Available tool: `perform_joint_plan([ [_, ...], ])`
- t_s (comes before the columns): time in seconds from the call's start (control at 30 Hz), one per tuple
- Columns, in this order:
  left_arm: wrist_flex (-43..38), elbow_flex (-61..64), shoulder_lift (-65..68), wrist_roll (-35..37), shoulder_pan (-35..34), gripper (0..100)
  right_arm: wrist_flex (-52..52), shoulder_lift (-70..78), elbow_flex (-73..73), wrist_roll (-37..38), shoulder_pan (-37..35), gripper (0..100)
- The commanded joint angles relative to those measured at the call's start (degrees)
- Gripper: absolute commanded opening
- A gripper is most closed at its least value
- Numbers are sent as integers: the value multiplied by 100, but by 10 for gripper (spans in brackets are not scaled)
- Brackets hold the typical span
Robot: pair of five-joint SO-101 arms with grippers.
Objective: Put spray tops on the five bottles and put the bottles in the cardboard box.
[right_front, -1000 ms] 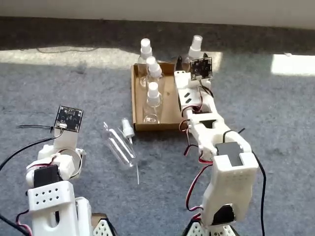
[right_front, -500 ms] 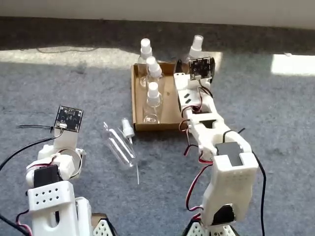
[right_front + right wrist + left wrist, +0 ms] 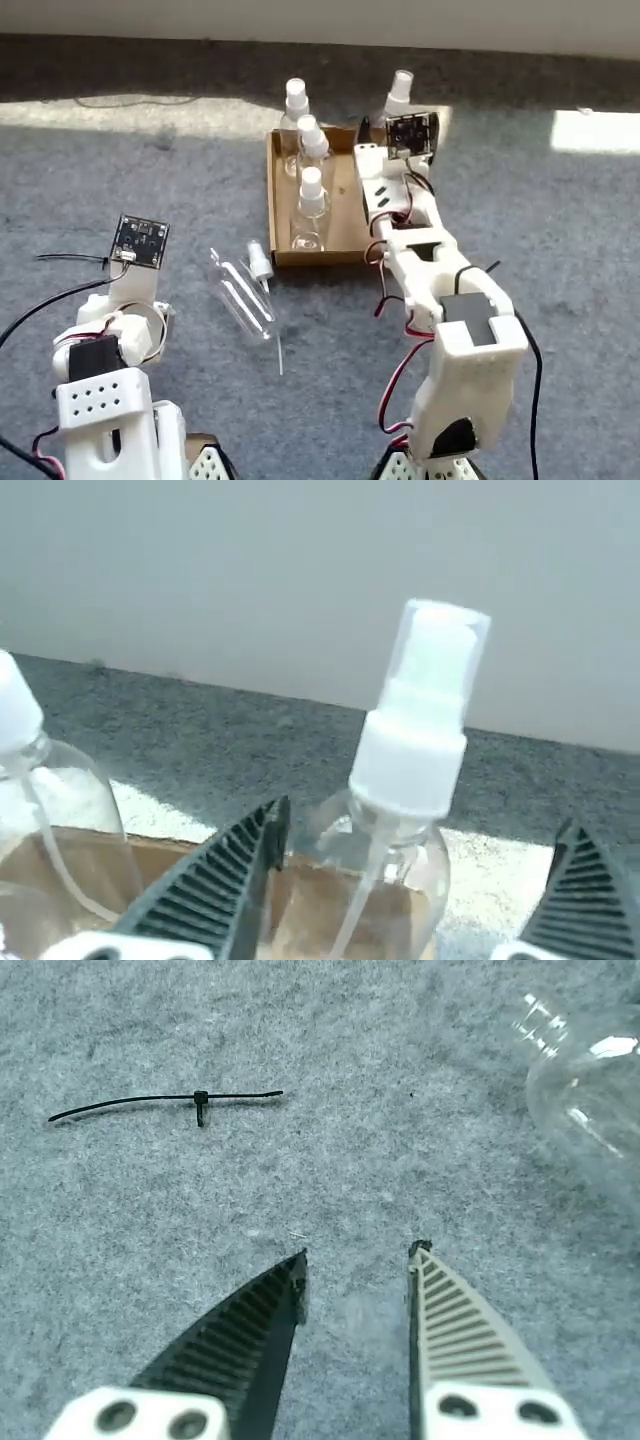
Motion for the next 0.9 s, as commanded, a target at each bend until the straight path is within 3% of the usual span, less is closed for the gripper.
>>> perform_joint_plan([
  [0.0,-53,-31,-84,0,-31,165,444,-576,-101,62,-75,347],
  [0.4,-53,-31,-84,0,-31,165,743,-1270,-110,62,-48,347],
  [0.67,-70,-31,-84,0,-31,165,2765,-2519,-936,26,-66,347],
  [0.87,-79,-31,-84,0,-57,165,5226,-3978,-1437,18,-84,347],
])
